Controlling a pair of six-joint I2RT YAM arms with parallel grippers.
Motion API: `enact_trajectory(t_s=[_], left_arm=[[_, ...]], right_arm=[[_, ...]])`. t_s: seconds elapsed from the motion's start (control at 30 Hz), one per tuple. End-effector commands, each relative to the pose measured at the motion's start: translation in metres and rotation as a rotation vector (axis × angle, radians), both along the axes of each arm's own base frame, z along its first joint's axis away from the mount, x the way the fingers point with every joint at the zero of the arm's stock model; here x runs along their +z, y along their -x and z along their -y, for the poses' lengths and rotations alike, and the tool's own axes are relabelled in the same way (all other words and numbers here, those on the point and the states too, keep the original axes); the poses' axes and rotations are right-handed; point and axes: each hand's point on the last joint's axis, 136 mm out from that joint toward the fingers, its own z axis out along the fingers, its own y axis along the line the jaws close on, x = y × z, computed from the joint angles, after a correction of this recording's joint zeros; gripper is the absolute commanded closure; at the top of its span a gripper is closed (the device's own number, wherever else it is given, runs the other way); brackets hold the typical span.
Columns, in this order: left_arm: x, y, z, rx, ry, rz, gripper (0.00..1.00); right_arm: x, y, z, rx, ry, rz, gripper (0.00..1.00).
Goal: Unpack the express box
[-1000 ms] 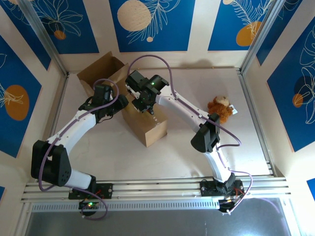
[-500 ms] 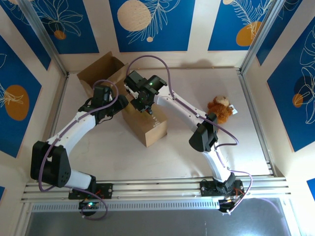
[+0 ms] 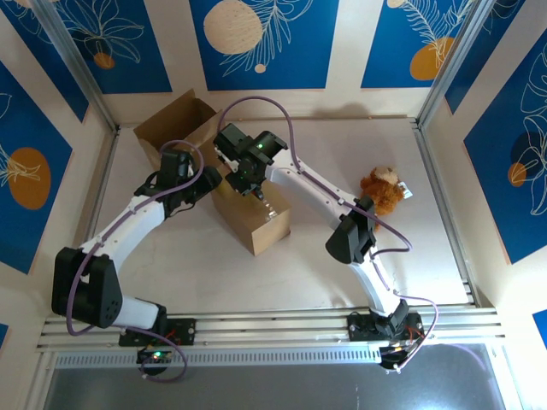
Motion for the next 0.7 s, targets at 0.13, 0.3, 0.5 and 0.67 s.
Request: enact_trajectory(t_s=[0.13, 0.3, 0.5, 0.67], left_arm=[[-0.013, 0.012, -0.003, -0.008, 0.005, -0.055, 0.4], [-0.013, 0.012, -0.005, -0.004, 0.004, -0.053, 0.4], [-0.014, 0.012, -0.005, -0.001, 0.007, -0.053, 0.4], [-0.016, 0.012, -0.006, 0.005, 0.001, -0.059, 0.4]], right_arm=[[-0.019, 0.005, 0.014, -0.033, 0.111, -0.04, 1.0], [-0.022, 0.009, 0.021, -0.048, 0.146, -0.051, 1.0], [-0.017, 0.01, 0.024, -0.071, 0.151, -0.044, 1.0], [-0.014, 0.018, 0.022, -0.063, 0.147, -0.063, 1.0]])
